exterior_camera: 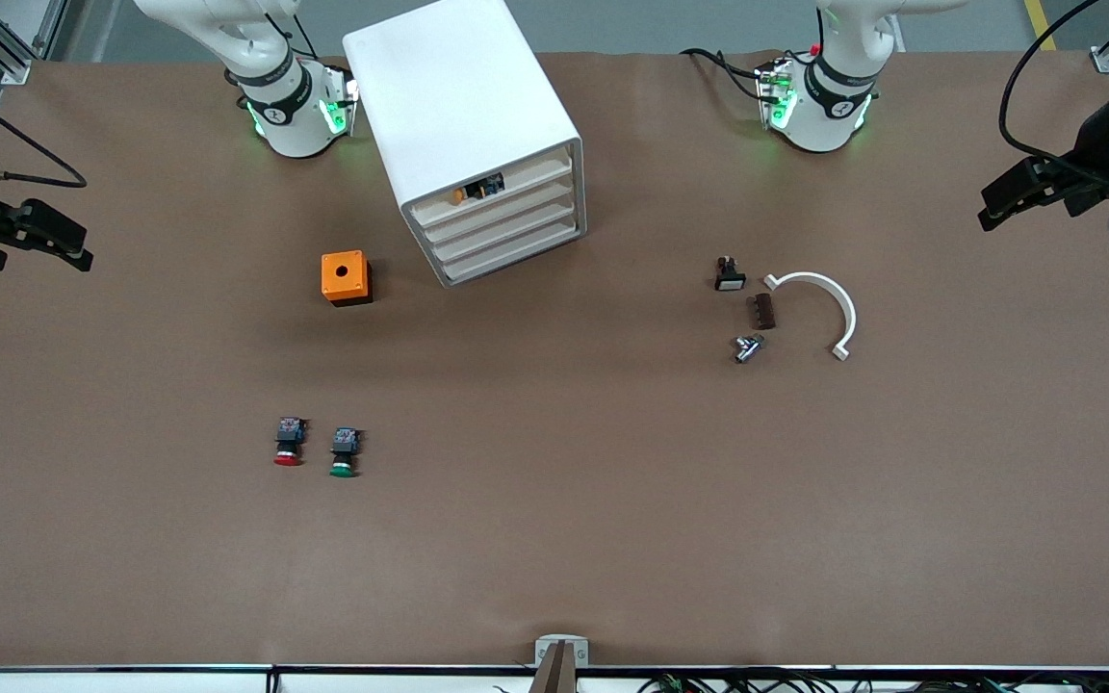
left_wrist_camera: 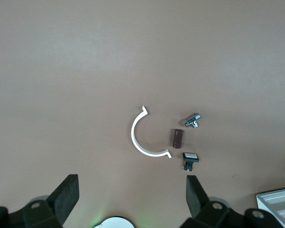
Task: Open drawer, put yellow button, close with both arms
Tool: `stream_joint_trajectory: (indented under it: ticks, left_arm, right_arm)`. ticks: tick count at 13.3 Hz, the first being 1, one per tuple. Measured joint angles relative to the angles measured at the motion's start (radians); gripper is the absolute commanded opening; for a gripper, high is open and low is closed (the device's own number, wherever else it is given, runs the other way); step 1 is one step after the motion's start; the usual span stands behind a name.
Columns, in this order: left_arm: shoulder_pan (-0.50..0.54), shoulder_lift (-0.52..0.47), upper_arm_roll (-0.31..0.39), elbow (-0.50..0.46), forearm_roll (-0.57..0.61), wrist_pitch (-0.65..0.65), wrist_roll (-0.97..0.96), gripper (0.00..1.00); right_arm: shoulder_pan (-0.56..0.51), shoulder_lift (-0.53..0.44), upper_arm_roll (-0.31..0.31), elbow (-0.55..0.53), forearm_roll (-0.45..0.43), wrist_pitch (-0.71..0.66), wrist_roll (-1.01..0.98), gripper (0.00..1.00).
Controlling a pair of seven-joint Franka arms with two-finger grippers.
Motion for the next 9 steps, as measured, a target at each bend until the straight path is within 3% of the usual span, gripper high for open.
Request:
stream_joint_trajectory:
  ticks: [9]
  left_arm:
    - [0.001,0.018,-0.001,0.007,0.005,0.000,0.001,0.99]
  right_arm:
    - [0.000,0.003,-0.002,-0.001,0.000,-0.002,-0.032,1.00]
